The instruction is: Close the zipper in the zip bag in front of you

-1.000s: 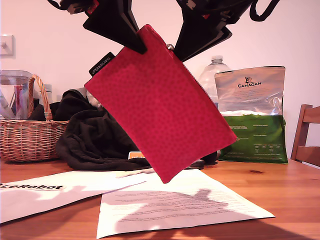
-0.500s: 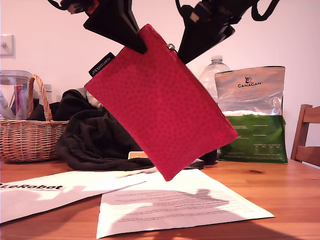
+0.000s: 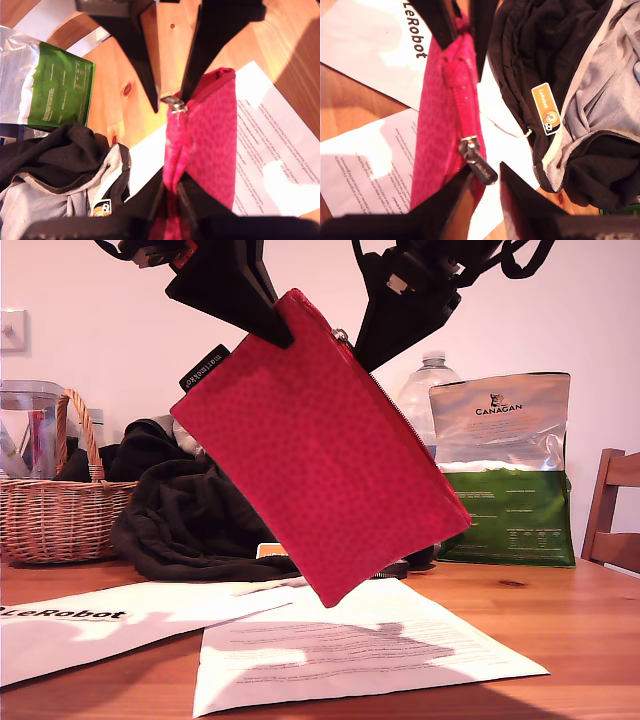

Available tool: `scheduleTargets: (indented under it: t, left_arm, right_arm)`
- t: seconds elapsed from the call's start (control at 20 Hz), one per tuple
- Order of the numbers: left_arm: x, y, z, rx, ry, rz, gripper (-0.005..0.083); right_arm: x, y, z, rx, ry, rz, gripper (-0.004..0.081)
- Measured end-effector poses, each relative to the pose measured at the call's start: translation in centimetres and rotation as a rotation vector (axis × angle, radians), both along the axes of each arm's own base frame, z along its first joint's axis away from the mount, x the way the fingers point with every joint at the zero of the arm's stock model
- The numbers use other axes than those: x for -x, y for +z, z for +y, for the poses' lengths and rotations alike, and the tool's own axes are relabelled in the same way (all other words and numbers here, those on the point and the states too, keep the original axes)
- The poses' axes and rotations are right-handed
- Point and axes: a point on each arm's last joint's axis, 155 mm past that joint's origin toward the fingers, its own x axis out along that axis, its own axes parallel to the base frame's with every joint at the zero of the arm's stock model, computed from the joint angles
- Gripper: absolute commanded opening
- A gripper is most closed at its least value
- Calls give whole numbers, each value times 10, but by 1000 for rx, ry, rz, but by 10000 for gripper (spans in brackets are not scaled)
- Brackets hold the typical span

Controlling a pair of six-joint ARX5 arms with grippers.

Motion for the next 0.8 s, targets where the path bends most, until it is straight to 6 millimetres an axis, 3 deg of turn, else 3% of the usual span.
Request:
scheduleTargets:
  t: [0.15,0.8]
  left_arm:
    - [-2,1,1,2,5,-3,-21]
    - [-4,2,3,10,8,0,-21]
  right_arm:
    - [0,-1,0,5,2,1,-12]
    - [3,-1,-6,21,-8,4,-13]
